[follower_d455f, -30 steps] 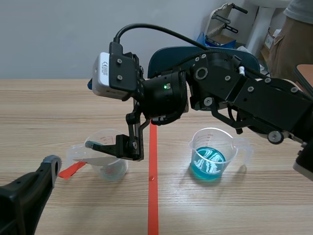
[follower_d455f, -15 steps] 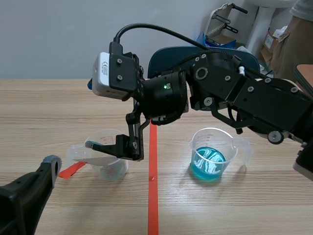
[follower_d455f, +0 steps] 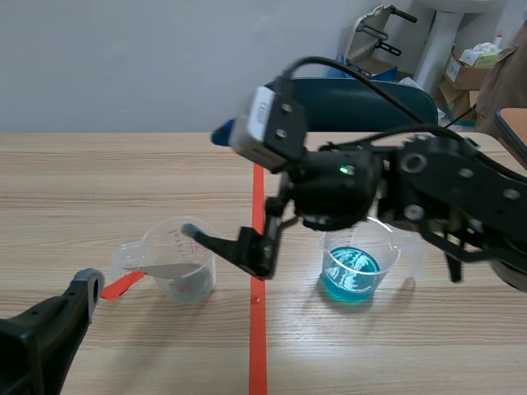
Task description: Do the redox reaction experiment
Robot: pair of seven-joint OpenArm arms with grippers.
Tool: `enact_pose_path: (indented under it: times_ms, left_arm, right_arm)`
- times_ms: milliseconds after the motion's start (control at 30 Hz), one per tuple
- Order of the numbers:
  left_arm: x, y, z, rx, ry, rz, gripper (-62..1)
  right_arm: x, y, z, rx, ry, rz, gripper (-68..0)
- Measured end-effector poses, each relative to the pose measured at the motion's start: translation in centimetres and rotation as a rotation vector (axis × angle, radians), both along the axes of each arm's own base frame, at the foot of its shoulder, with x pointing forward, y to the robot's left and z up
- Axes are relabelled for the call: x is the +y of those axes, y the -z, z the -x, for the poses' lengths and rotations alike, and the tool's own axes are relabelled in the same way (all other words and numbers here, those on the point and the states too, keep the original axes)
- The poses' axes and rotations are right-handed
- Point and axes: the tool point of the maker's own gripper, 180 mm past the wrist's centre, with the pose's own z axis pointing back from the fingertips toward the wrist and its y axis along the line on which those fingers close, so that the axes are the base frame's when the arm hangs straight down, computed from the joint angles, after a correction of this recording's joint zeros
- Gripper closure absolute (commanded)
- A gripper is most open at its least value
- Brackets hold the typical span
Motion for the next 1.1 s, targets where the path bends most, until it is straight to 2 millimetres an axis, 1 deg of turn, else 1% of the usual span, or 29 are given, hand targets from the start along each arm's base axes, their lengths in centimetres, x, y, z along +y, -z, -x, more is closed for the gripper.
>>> enact_pose_path:
  times_ms: [100,167,300,467,567,700,867,967,1100]
  left_arm:
    - [-0.1,0.0,0.0,-0.004,0.017,-0.026,-62.3]
    - [-0.6,-0.1,0.0,-0.015,0.051,-0.039,-62.3]
    - [-1.8,-0.8,-0.8,-0.059,0.128,-0.046,-62.3]
    - [-2.2,-1.5,-3.0,-0.093,0.146,-0.060,-62.3]
    - [-2.7,-2.4,-4.2,-0.128,0.164,-0.056,-62.3]
    - [-3.1,-3.3,-5.3,-0.163,0.180,-0.058,-62.3]
    - [-3.4,-4.2,-6.4,-0.209,0.202,-0.072,-62.3]
    - [-3.3,-3.5,-6.9,-0.205,0.208,-0.086,-62.3]
    - [-2.5,-1.8,-7.3,-0.168,0.192,-0.095,-62.3]
  right_arm:
    - [-4.4,0.4,0.7,0.062,0.116,-0.005,-67.9]
    - [-6.5,-0.1,1.2,0.076,0.180,-0.011,-67.9]
    - [-9.7,-1.6,2.1,0.077,0.296,-0.016,-67.9]
    - [-12.7,-2.4,3.4,0.096,0.416,0.033,-67.9]
    - [-13.5,-3.5,4.1,0.113,0.462,0.044,-67.9]
    - [-13.4,-5.4,4.9,0.122,0.485,0.014,-67.9]
    - [-13.4,-6.3,5.8,0.157,0.515,0.009,-67.9]
    - [-13.6,-6.8,6.1,0.157,0.533,-0.001,-67.9]
    - [-13.8,-6.4,6.2,0.184,0.560,-0.013,-67.9]
